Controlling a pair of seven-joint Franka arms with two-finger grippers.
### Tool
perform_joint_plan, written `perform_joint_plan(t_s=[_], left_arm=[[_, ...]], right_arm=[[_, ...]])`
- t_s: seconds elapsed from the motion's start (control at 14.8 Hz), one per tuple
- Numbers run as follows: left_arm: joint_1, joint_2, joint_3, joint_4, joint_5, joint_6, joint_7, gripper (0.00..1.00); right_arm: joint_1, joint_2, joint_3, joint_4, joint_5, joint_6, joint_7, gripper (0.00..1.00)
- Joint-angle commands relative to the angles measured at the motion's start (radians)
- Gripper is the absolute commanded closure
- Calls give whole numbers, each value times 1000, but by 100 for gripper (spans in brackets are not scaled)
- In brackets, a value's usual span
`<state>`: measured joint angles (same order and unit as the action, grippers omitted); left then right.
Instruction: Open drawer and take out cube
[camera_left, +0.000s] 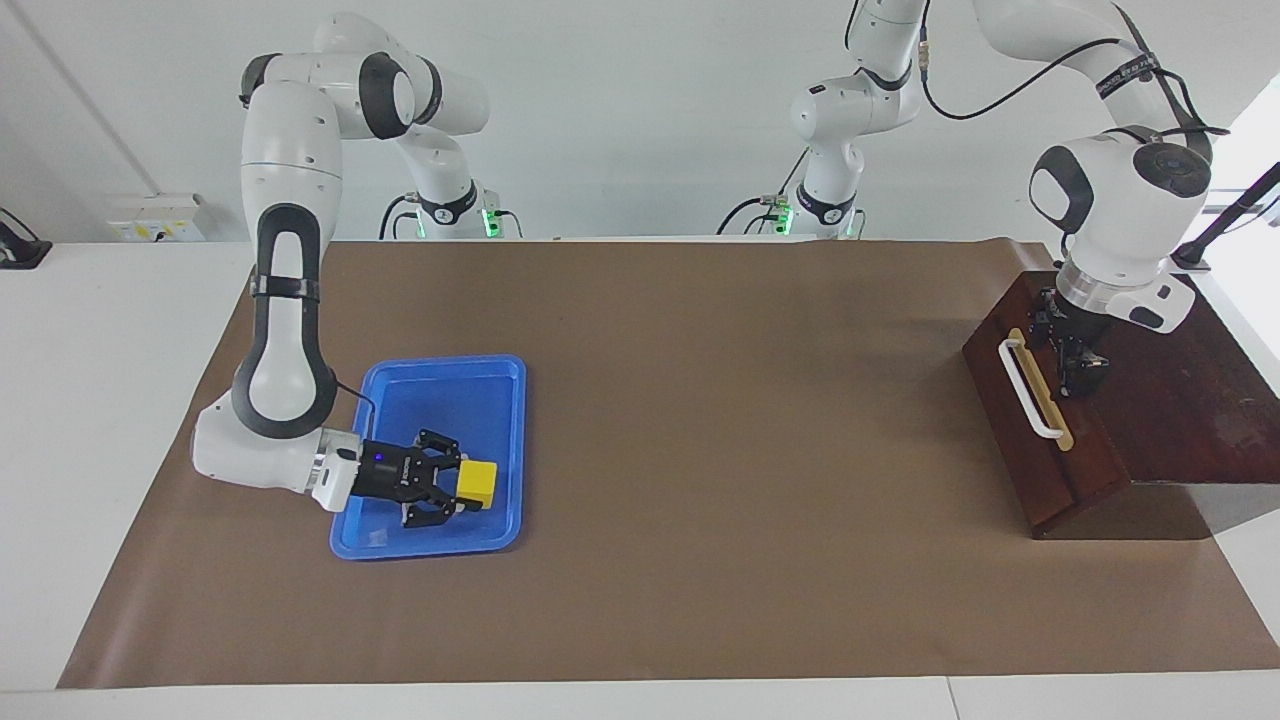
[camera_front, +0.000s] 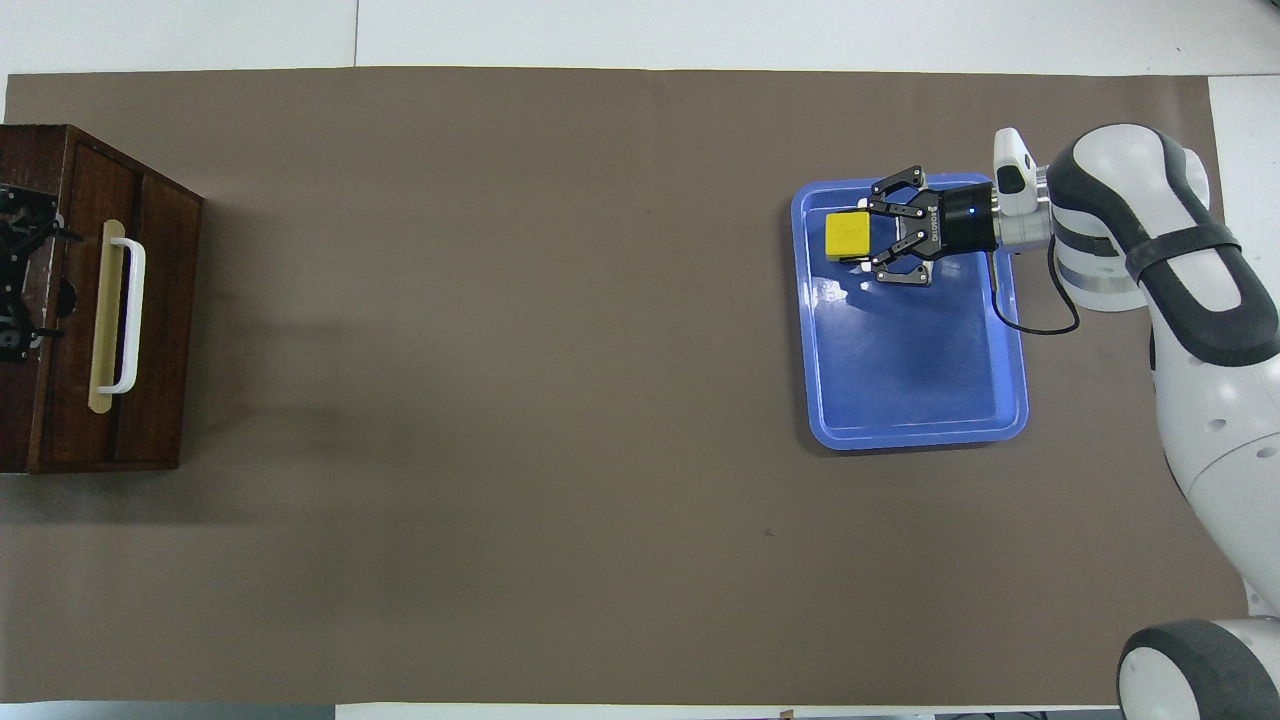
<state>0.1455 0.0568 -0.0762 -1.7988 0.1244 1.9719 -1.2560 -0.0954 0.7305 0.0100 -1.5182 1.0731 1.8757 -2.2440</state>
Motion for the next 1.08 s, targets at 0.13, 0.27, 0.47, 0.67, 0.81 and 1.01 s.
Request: perform_joint_plan(t_s=[0.13, 0.27, 0.47, 0.67, 0.81, 1.01], left_arm=[[-127, -58, 0, 47, -25, -183, 345, 0], [-142, -71, 1, 49, -70, -212, 511, 0], [-138, -69, 0, 90, -120, -313, 734, 0], [-124, -57, 12, 143, -184, -373, 944, 0], [-124, -57, 7, 142, -154, -380, 1022, 0], [-118, -67, 4, 131, -137, -392, 1055, 0]], right_arm=[[-1, 6, 5, -10, 15, 13, -20, 56], [-1, 1, 5, -22, 15, 7, -17, 0], [-1, 0, 7, -23, 15, -4, -14, 0], [-1, -8, 7, -23, 15, -10, -11, 0], [3, -32, 4, -28, 8, -13, 32, 0], [8, -98, 4, -48, -1, -16, 116, 0]])
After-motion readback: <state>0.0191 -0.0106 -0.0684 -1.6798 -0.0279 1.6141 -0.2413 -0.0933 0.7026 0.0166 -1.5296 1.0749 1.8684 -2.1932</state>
